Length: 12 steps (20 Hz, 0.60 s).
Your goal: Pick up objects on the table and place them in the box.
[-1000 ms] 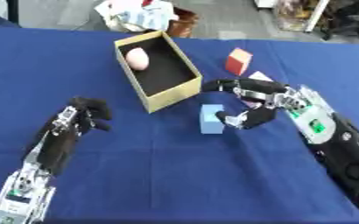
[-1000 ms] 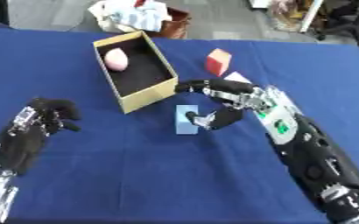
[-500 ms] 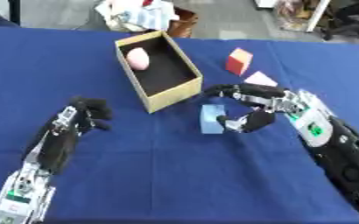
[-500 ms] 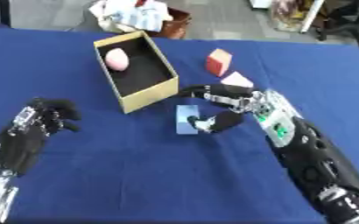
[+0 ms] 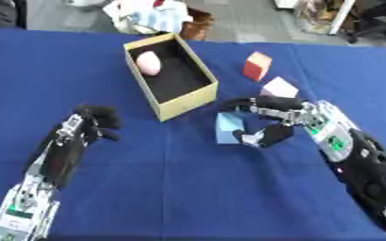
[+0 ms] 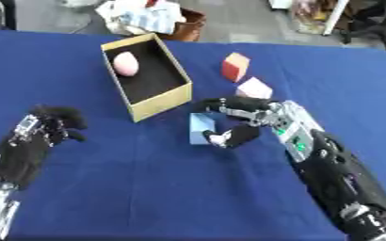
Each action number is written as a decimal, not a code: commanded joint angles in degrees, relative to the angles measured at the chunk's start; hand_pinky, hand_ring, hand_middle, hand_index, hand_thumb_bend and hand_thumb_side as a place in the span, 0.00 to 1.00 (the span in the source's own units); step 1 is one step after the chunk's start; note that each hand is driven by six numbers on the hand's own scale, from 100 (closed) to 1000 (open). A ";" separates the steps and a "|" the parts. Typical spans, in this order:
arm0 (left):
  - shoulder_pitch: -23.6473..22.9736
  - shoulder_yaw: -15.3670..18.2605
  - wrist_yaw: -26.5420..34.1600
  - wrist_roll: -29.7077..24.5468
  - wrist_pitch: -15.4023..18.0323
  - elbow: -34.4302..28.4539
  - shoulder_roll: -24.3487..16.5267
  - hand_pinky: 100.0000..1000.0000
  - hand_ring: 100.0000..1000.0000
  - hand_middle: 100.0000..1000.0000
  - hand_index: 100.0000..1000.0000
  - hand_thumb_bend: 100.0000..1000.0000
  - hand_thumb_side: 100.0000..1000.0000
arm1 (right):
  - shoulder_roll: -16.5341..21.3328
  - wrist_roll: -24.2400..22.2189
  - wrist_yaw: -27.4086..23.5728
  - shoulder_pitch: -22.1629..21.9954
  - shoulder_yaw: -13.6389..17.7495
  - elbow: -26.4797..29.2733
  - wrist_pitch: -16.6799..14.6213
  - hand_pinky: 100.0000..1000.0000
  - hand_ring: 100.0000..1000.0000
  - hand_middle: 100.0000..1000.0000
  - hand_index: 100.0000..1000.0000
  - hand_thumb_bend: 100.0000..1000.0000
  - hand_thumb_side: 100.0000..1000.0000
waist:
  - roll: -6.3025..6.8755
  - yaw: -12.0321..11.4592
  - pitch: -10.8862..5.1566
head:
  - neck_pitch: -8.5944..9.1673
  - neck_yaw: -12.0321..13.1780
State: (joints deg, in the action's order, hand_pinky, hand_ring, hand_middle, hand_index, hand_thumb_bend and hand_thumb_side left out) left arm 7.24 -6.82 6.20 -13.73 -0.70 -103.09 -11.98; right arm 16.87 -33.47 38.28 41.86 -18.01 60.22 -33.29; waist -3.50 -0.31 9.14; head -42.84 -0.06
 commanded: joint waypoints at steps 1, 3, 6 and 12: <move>0.49 -0.13 0.17 -0.10 0.03 -0.68 -0.36 0.60 0.66 0.60 0.73 0.00 0.94 | 0.44 -18.43 1.47 0.81 0.61 -0.15 -18.67 0.92 0.96 0.97 1.00 0.00 0.70 | -0.01 0.02 -0.82 | -0.30 -0.07; 0.50 -0.13 0.18 -0.12 0.04 -0.68 -0.35 0.60 0.66 0.60 0.73 0.00 0.94 | 0.29 -18.24 2.38 0.77 0.70 -0.52 -18.67 0.92 0.95 0.96 1.00 0.00 0.69 | 0.00 0.01 -0.82 | -0.30 -0.09; 0.51 -0.12 0.19 -0.12 0.05 -0.67 -0.35 0.60 0.66 0.60 0.73 0.00 0.94 | 0.12 -17.79 3.84 0.79 0.70 -0.98 -18.67 0.92 0.95 0.94 1.00 0.00 0.65 | 0.02 0.02 -0.81 | -0.33 -0.12; 0.47 -0.11 0.13 -0.13 0.04 -0.65 -0.35 0.60 0.67 0.60 0.73 0.00 0.94 | -0.02 -14.48 5.84 0.79 1.11 -1.02 -18.67 0.88 0.89 0.82 1.00 0.00 0.32 | 0.03 0.06 -0.80 | -0.36 -0.13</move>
State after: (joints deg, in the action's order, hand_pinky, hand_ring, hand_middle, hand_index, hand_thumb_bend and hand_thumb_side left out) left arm 7.24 -6.82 6.21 -13.79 -0.74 -103.09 -11.98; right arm 16.31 -31.68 43.19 42.09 -17.26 59.35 -35.08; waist -3.50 -0.32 9.14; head -42.86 -0.08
